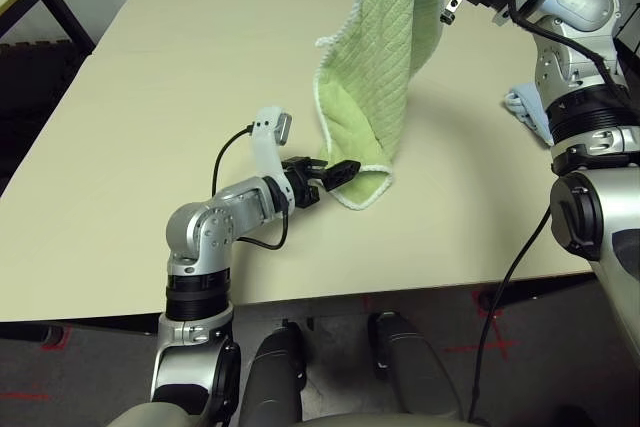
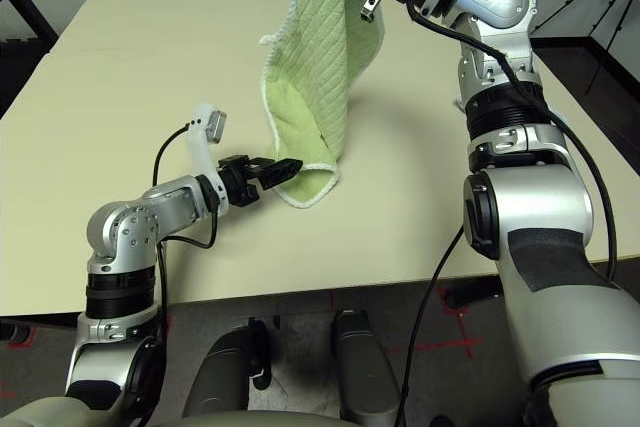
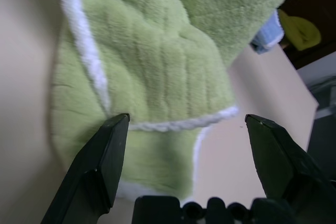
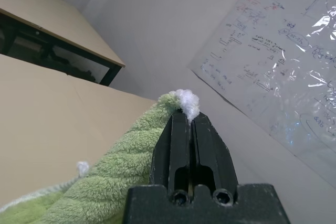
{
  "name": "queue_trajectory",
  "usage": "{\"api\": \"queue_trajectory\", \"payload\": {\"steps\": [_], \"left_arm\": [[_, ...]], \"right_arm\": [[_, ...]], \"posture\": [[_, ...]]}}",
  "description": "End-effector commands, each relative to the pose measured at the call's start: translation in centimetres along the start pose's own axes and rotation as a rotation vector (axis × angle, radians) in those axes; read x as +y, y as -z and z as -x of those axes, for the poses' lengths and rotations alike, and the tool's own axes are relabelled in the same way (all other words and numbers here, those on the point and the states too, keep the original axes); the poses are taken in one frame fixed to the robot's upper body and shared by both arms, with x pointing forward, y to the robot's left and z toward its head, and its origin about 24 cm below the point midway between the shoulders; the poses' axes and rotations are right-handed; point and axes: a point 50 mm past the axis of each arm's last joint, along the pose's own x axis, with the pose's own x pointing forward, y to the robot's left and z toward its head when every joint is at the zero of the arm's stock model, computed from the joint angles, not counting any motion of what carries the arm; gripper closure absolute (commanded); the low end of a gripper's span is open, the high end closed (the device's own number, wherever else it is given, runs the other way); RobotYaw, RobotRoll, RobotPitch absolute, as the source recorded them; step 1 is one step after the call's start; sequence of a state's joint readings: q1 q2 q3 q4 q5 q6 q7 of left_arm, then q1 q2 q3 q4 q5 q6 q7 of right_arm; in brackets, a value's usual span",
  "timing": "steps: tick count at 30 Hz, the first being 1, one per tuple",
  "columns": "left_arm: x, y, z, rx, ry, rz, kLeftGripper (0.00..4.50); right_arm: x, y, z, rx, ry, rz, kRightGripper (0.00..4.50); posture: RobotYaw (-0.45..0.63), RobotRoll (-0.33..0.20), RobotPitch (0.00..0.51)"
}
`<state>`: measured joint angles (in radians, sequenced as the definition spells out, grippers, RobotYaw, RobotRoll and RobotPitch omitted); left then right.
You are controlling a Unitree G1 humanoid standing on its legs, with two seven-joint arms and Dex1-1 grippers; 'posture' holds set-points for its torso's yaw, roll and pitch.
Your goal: Fold the towel and set it aside.
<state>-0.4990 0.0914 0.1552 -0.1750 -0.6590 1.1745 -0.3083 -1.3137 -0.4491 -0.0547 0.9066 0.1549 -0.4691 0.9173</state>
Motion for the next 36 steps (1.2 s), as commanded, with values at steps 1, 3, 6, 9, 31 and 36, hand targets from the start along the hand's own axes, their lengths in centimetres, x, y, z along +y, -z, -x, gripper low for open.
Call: {"api": "queue_trajectory", "payload": {"steps": [1,3,6,9,31,36], "left_arm": [[0.2,0.9,-0.3,0.038,0.003,0.037,0.03],[0.3,1.2,-0.5,0.044,0.003,0.056,0.03],[0.8,1.4,-1.0,0.046,-0.011,0.077,0.03],[1.2,1.3,-1.4,0.037,-0.027,0.095,0.03],[4.8,-1.9,-2.7,-0.137,-0.294,-0.069,2.92],[5.2,-2.7,-1.6,-0.178,-0.337,-0.1,4.49]], "right_arm": [[0.0,-0.1,0.1,0.0,0.0,0.013,4.5],[0.0,-0.1,0.1,0.0,0.0,0.014,4.5],[0.0,-0.1,0.1,0.001,0.0,0.014,4.5],[0.0,-0.2,0.1,0.0,-0.001,0.014,4.5],[0.3,0.1,0.3,0.005,0.003,0.009,4.5],[0.4,0.2,0.3,0.009,0.002,0.005,4.5]], "posture": [[-0.14,0.0,0.154],[-0.14,0.0,0.154],[-0.14,0.0,0.153],[-0.14,0.0,0.153],[-0.15,0.0,0.148],[-0.14,0.0,0.149]]}}
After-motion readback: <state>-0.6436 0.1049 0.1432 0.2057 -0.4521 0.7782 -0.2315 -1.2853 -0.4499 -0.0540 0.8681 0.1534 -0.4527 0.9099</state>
